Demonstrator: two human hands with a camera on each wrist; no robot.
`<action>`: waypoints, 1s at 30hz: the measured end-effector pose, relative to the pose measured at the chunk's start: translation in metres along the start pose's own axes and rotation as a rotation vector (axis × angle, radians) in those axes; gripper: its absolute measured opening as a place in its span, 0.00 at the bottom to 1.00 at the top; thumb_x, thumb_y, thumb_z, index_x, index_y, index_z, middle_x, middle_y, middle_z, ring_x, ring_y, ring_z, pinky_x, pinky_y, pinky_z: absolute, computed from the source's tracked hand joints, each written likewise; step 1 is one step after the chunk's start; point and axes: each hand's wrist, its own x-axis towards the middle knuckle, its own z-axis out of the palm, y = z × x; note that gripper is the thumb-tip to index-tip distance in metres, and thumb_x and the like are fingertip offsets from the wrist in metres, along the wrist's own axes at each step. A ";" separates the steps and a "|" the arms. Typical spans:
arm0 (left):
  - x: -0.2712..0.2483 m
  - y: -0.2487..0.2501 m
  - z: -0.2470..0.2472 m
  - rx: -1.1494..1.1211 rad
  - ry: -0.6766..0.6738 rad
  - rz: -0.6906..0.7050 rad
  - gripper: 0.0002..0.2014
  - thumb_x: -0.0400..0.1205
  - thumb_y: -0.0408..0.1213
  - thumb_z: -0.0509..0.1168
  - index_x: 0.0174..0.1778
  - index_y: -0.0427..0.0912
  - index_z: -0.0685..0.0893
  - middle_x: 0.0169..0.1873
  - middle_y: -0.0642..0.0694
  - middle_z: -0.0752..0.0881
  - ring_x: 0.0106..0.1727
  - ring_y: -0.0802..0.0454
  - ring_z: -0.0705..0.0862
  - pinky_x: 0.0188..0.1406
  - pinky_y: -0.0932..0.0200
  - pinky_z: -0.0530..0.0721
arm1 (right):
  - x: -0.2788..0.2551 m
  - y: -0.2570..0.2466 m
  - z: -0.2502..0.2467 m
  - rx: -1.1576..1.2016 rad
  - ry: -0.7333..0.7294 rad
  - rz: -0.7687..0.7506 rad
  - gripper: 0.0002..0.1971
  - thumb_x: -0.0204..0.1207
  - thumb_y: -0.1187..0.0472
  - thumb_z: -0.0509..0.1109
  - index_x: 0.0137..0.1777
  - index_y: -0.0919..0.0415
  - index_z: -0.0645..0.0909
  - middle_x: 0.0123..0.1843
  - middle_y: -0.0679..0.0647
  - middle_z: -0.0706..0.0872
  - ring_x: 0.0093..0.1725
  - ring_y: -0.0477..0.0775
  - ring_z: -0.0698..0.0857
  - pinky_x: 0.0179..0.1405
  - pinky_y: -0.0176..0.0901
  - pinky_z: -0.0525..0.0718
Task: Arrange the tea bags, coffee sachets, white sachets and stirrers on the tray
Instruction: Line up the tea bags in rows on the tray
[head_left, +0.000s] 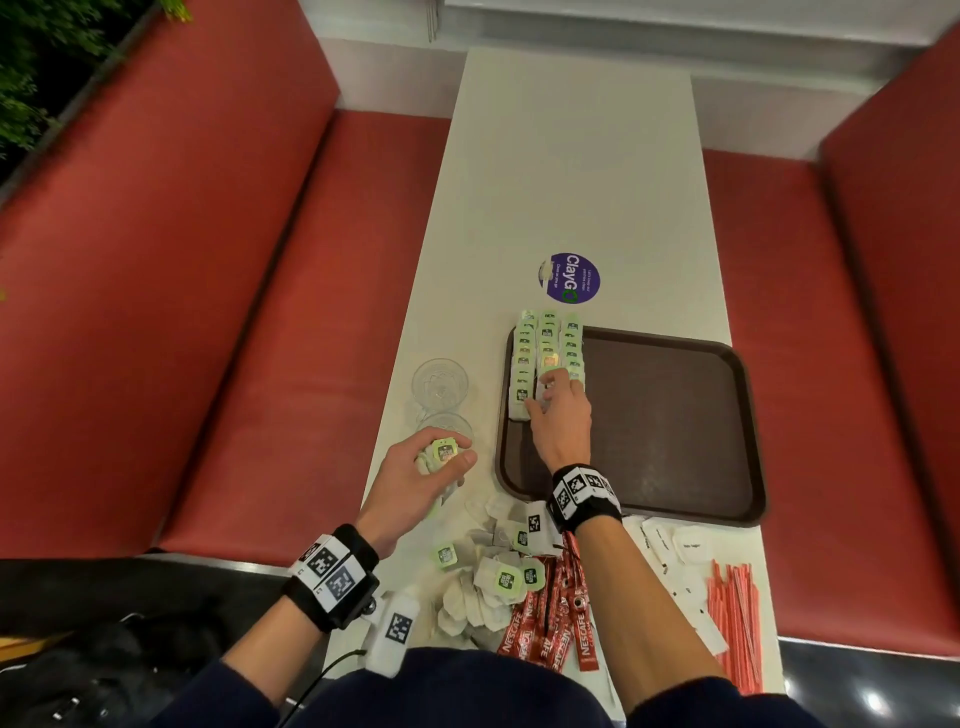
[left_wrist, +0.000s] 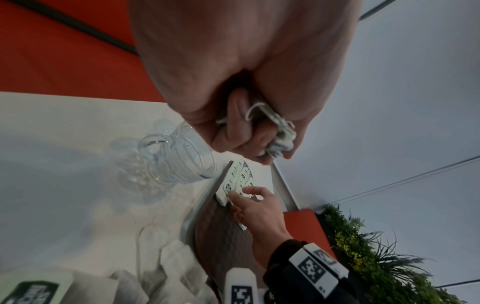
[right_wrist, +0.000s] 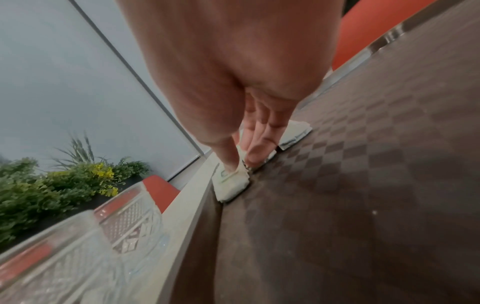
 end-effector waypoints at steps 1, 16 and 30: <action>0.000 0.001 0.000 -0.015 0.002 -0.005 0.07 0.85 0.42 0.79 0.56 0.46 0.93 0.38 0.43 0.90 0.34 0.54 0.85 0.32 0.60 0.81 | -0.003 -0.001 -0.001 -0.007 0.008 -0.003 0.16 0.85 0.60 0.79 0.67 0.48 0.78 0.64 0.52 0.80 0.57 0.56 0.87 0.60 0.55 0.88; 0.007 0.007 0.006 -0.180 -0.084 -0.078 0.10 0.92 0.34 0.68 0.69 0.46 0.82 0.43 0.27 0.89 0.31 0.42 0.77 0.28 0.56 0.74 | -0.040 -0.046 -0.038 0.245 -0.093 -0.091 0.07 0.88 0.47 0.75 0.54 0.46 0.91 0.50 0.41 0.91 0.48 0.42 0.87 0.53 0.44 0.86; 0.010 0.001 0.018 0.123 -0.170 0.159 0.08 0.89 0.50 0.75 0.59 0.54 0.86 0.46 0.46 0.94 0.39 0.57 0.85 0.42 0.52 0.80 | -0.076 -0.070 -0.108 0.597 -0.344 -0.102 0.03 0.85 0.61 0.81 0.54 0.58 0.90 0.47 0.55 0.95 0.48 0.53 0.92 0.52 0.57 0.92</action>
